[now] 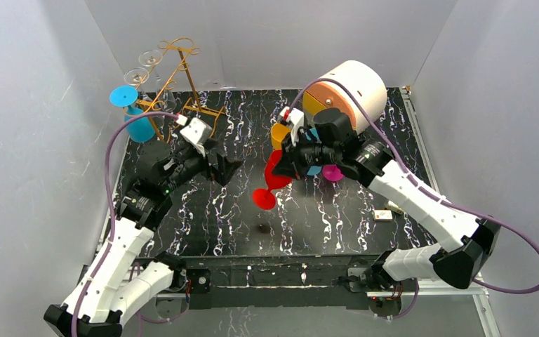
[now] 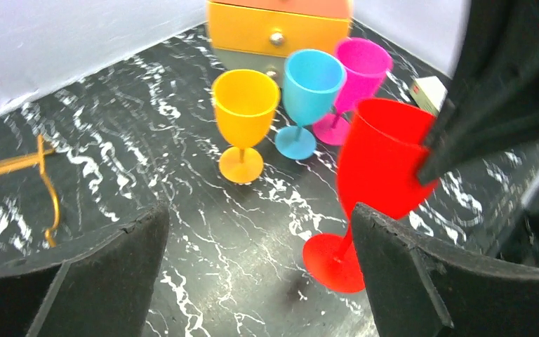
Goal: Take the wine glass off the wine glass rack
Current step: Place the wine glass at the center of the board.
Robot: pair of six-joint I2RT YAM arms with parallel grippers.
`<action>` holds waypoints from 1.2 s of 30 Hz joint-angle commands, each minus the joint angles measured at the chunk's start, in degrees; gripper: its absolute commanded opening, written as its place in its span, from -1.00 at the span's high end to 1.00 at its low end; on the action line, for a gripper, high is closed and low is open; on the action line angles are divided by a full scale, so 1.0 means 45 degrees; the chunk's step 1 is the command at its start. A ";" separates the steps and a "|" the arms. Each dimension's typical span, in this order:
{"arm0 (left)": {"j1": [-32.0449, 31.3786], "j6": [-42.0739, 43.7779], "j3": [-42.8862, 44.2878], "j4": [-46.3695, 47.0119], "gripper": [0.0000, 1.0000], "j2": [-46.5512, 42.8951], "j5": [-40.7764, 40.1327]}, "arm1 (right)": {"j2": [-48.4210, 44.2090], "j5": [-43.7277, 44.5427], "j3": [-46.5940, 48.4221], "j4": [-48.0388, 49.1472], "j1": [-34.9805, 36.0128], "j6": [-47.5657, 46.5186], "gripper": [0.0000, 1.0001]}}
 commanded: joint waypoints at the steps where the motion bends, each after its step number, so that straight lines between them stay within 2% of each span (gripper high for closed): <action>1: -0.0002 -0.3734 0.0229 0.0640 -0.97 -0.0059 -0.3825 | -0.0893 0.3976 -0.0752 -0.0738 0.1247 -0.1088 0.97; 10: -0.0006 -0.3509 0.1381 -0.0739 -0.97 0.1144 -0.3617 | -0.2955 1.0183 -0.2609 -0.1628 0.1686 0.0914 0.97; 13: 0.0000 -0.3405 0.1279 -0.0747 -0.97 0.1125 -0.4174 | -0.3122 1.2223 -0.2759 -0.2384 0.1657 0.2075 0.97; 15: 0.0000 -0.3257 0.1187 -0.0681 -0.97 0.0992 -0.4364 | -0.2945 1.2880 -0.2777 -0.2950 0.1538 0.2522 0.97; 18: 0.0000 -0.2996 0.1017 -0.0620 -0.97 0.0767 -0.4366 | -0.2401 1.3077 -0.2677 -0.3901 0.0659 0.3185 0.97; 22: 0.0000 -0.2917 0.1064 -0.0870 -0.97 0.0724 -0.4104 | -0.1980 1.2117 -0.3013 -0.3989 -0.0691 0.3967 0.97; 30: 0.0000 -0.2960 0.1094 -0.1151 -0.97 0.0892 -0.3936 | -0.2787 1.2352 -0.4699 -0.0944 -0.0828 0.3986 0.97; 36: 0.0000 -0.2836 0.1095 -0.1246 -0.97 0.0851 -0.3475 | -0.2928 1.2634 -0.5282 0.0460 -0.0818 0.3674 0.97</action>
